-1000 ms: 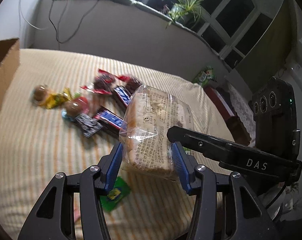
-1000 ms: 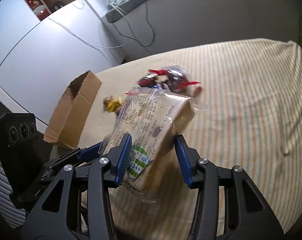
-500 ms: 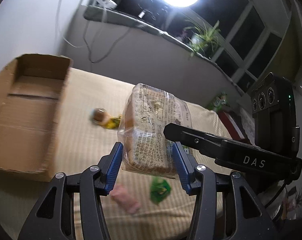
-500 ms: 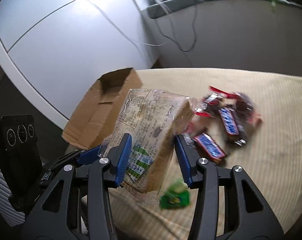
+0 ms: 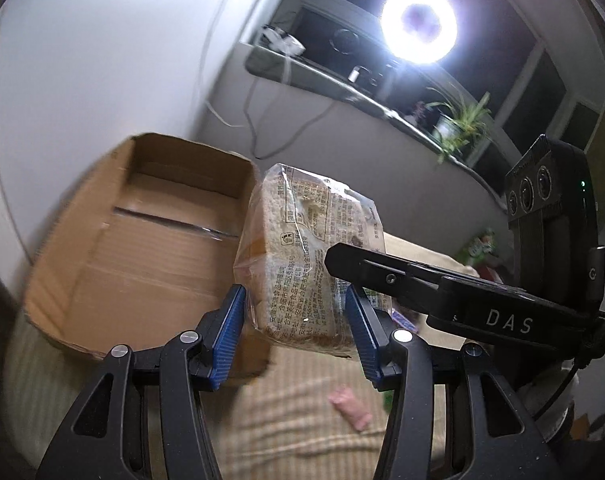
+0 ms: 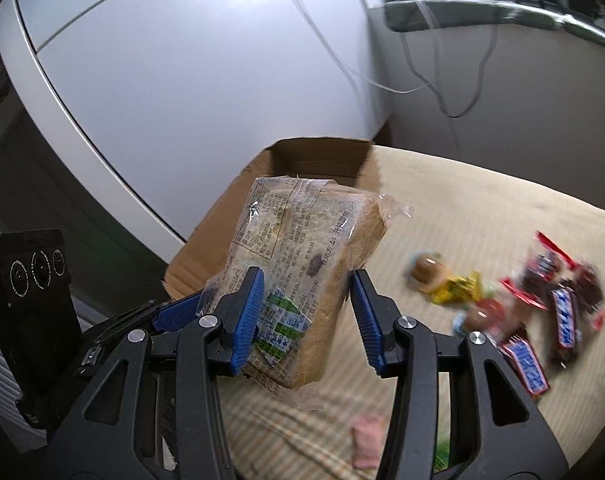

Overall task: Organize snacks
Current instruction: 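Lower the bread loaf into the cardboard box and open both grippers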

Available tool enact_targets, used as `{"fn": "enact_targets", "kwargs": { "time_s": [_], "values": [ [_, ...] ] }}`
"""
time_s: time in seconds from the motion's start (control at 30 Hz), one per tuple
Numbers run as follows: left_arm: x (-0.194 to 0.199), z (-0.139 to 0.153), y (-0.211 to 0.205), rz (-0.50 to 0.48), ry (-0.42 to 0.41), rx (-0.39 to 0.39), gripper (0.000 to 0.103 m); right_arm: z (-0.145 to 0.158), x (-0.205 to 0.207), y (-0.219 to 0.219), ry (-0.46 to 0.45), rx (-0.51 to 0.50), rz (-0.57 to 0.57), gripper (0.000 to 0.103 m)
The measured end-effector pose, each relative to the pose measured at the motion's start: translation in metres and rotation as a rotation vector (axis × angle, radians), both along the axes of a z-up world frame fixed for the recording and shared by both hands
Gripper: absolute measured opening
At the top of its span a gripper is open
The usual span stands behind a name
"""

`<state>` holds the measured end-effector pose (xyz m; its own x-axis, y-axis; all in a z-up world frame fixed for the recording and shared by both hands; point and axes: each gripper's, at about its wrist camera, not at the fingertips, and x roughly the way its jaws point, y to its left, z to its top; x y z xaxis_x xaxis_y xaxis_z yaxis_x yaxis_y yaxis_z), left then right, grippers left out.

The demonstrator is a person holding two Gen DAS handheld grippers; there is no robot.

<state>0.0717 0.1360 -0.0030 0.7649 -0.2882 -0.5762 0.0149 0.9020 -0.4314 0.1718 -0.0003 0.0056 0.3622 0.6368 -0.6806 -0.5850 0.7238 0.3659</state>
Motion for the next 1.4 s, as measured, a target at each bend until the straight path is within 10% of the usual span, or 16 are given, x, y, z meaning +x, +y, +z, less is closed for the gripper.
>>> {"fn": "enact_targets", "kwargs": {
  "time_s": [0.57,1.4],
  "values": [
    [-0.002,-0.018,0.055,0.148,0.045,0.009,0.049,-0.021,0.016,0.076,0.035,-0.028,0.134,0.047],
    [-0.016,-0.007,0.039,0.184,0.022,0.108,0.049,-0.024,0.01,0.043,-0.025,-0.068,0.1,0.047]
  ]
}}
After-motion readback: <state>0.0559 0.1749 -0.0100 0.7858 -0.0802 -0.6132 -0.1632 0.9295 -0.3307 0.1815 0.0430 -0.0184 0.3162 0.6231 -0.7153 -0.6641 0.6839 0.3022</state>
